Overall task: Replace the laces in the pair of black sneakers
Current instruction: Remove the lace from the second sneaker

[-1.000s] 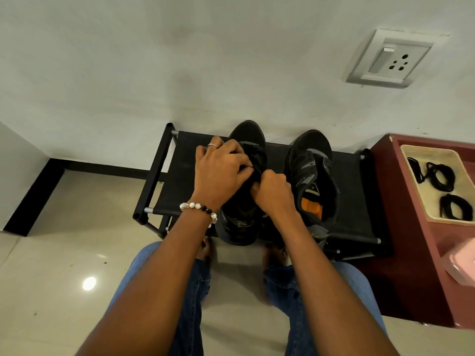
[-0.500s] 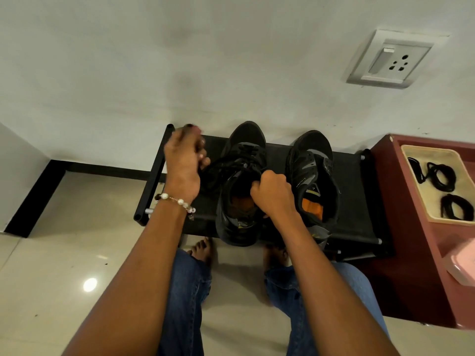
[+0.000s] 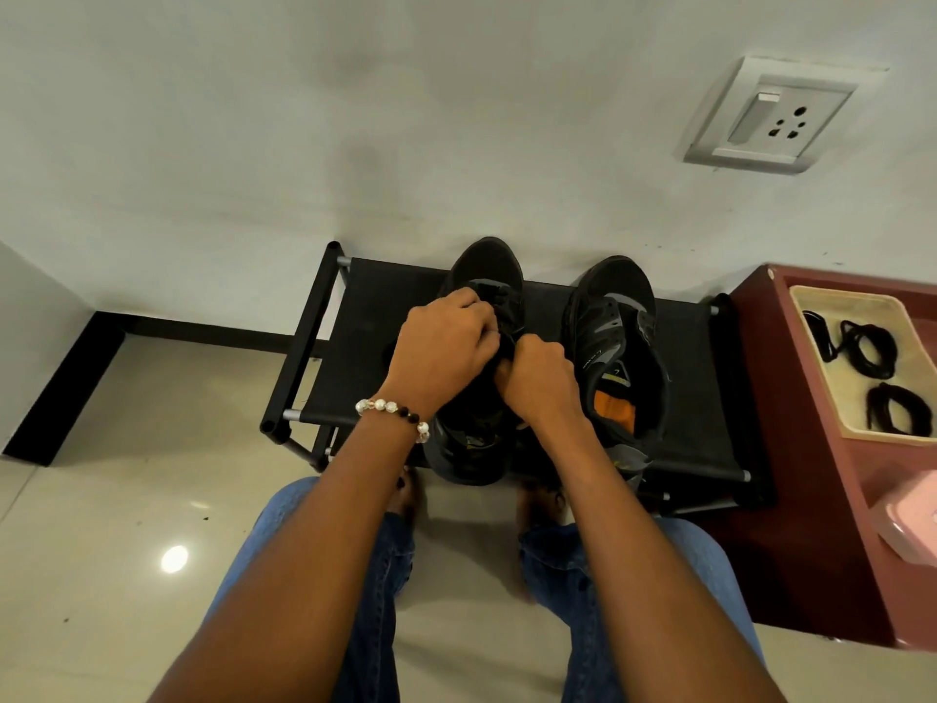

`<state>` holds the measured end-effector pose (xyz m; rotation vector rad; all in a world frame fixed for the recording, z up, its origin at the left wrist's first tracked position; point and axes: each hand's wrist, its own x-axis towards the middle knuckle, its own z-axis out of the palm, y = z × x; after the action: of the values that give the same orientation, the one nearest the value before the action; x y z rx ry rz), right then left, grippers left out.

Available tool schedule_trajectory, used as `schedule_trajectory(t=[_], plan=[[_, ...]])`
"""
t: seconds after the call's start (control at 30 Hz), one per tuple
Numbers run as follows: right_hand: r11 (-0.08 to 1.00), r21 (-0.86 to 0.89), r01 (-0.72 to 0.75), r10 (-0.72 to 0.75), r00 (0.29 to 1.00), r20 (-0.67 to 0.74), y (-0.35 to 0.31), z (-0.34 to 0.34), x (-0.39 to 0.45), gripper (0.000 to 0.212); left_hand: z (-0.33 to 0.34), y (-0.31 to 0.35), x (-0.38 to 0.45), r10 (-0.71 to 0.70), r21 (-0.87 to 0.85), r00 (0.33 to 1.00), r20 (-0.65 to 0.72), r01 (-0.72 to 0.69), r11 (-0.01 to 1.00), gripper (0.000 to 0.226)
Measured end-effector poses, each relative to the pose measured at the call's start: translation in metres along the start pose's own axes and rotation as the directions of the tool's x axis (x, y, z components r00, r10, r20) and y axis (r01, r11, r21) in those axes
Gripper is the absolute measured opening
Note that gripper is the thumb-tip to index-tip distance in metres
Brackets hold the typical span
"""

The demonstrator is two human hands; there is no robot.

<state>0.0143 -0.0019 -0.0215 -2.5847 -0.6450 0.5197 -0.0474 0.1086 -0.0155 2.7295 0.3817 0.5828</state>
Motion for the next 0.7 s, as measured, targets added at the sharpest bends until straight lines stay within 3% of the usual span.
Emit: schedule_trajectory(t=[0.1, 0.13, 0.17, 0.2, 0.23, 0.27, 0.33, 0.4, 0.47, 0.57, 0.63, 0.7], plan=[[1.000, 0.001, 0.001, -0.001, 1.000, 0.014, 0.000, -0.001, 0.000, 0.026, -0.009, -0.005, 0.003, -0.224, -0.215, 0.971, 0.084, 0.237, 0.948, 0.013], [1.000, 0.002, 0.003, -0.003, 1.000, 0.018, 0.000, -0.002, 0.000, 0.023, -0.013, -0.007, 0.004, -0.342, -0.386, 0.932, 0.120, 0.361, 0.849, 0.011], [1.000, 0.005, 0.004, -0.004, 1.000, 0.019, 0.000, -0.002, 0.001, 0.020, -0.019, -0.009, 0.004, -0.463, -0.585, 0.871, 0.168, 0.466, 0.664, 0.010], [1.000, 0.009, 0.001, -0.001, 1.000, 0.020, 0.001, -0.003, 0.001, 0.020, -0.023, -0.012, 0.004, -0.563, -0.726, 0.798, 0.216, 0.517, 0.454, 0.010], [1.000, 0.012, -0.001, 0.001, 1.000, 0.019, 0.001, -0.003, 0.002, 0.022, -0.026, -0.016, 0.003, -0.637, -0.792, 0.736, 0.230, 0.522, 0.317, 0.010], [1.000, 0.011, -0.005, 0.005, 1.000, 0.016, 0.001, -0.003, 0.002, 0.025, -0.027, -0.020, 0.002, -0.692, -0.791, 0.693, 0.200, 0.532, 0.304, 0.010], [1.000, -0.008, -0.001, 0.001, 1.000, -0.003, 0.002, -0.002, 0.003, 0.026, -0.024, -0.034, 0.000, -0.735, -0.630, 0.673, 0.078, 0.605, 0.487, 0.010], [0.999, -0.042, 0.022, -0.025, 0.998, -0.054, 0.002, -0.002, 0.004, 0.026, -0.017, -0.043, -0.004, -0.699, -0.386, 0.713, 0.053, 0.660, 0.645, 0.012], [0.994, -0.048, 0.095, -0.100, 0.988, -0.120, 0.003, -0.002, 0.007, 0.041, -0.012, -0.045, -0.007, -0.672, -0.194, 0.737, 0.073, 0.672, 0.715, 0.030], [0.957, -0.023, 0.289, -0.287, 0.933, -0.217, 0.001, -0.004, 0.010, 0.052, -0.019, -0.034, -0.006, -0.562, -0.138, 0.827, -0.018, 0.555, 0.820, 0.031], [0.920, -0.096, 0.381, -0.393, 0.882, -0.262, -0.001, -0.004, 0.010, 0.042, -0.023, -0.025, -0.006, -0.423, -0.172, 0.904, 0.055, 0.426, 0.888, 0.028], [0.898, -0.171, 0.406, -0.439, 0.860, -0.260, -0.002, -0.003, 0.010, 0.030, -0.025, -0.016, -0.011, -0.367, -0.186, 0.894, 0.256, 0.418, 0.889, 0.035]])
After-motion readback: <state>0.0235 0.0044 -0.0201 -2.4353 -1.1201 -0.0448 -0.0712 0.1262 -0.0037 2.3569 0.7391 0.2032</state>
